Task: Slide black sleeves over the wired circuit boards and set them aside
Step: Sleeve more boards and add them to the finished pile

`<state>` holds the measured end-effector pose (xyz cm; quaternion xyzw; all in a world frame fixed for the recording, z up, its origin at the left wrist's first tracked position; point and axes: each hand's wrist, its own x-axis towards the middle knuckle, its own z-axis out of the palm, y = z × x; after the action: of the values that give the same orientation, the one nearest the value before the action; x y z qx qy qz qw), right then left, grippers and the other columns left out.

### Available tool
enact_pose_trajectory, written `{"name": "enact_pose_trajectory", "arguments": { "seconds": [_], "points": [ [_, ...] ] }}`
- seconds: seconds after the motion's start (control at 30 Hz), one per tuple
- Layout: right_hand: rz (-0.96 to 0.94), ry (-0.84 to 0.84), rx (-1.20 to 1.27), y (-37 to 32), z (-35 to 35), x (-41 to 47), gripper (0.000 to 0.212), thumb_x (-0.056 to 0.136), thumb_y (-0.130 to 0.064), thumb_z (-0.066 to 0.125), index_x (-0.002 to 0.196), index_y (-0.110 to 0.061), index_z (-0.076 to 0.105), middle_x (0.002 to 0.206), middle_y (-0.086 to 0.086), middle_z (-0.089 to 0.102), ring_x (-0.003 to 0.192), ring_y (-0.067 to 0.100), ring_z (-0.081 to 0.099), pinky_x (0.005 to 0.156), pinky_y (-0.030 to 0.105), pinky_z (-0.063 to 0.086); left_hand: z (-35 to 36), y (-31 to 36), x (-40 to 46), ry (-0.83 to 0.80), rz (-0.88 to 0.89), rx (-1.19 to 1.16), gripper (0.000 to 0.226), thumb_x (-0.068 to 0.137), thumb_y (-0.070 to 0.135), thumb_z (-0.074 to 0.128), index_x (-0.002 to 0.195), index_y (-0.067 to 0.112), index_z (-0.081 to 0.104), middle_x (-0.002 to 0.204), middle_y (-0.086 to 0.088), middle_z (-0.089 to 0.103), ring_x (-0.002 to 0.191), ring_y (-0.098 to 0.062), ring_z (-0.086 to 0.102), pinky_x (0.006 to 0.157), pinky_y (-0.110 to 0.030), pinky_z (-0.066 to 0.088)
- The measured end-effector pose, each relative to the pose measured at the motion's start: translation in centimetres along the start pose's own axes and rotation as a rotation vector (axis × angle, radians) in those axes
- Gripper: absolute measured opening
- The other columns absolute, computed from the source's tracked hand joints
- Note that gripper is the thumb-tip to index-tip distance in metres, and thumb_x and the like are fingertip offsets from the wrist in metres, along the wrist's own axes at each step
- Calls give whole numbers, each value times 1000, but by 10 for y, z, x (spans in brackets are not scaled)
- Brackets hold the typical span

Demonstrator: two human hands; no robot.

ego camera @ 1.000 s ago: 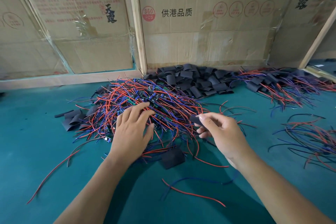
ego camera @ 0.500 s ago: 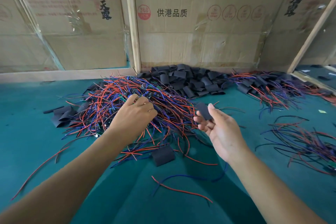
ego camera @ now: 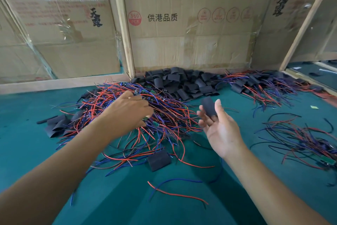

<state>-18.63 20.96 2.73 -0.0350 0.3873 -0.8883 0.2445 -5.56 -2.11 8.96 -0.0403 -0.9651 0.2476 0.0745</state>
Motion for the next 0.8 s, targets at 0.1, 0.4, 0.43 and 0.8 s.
{"name": "enact_pose_trajectory", "arguments": {
  "seconds": [0.1,0.4,0.43,0.8],
  "points": [
    [0,-26,92,-5,-4,2,59,80,-33,70,126,0,55,90,12,74,88,23,74,64,23,57,-28,-16,-4,80,-43,-189,22,93,46,63,111,33,59,110,12,64,112,-16,58,98,-37,39],
    [86,-21,60,-4,-5,3,39,98,-35,57,112,0,61,95,14,73,85,23,71,68,31,57,-85,-13,-22,427,-410,-1321,26,81,43,74,92,20,67,83,4,77,67,-4,66,63,-13,47],
    [87,-27,-15,-4,-5,3,38,97,-39,56,113,-5,63,97,10,74,82,18,67,67,29,52,-84,-5,-23,467,-448,-1439,29,81,44,70,94,17,66,84,2,78,63,-5,63,57,-11,46],
    [91,-298,-202,5,1,-7,21,88,-28,60,97,-17,76,103,10,72,92,19,71,62,18,52,-23,66,-35,566,-735,-2337,15,90,29,58,98,16,60,87,-8,70,54,-10,46,50,-18,43]
  ]
}}
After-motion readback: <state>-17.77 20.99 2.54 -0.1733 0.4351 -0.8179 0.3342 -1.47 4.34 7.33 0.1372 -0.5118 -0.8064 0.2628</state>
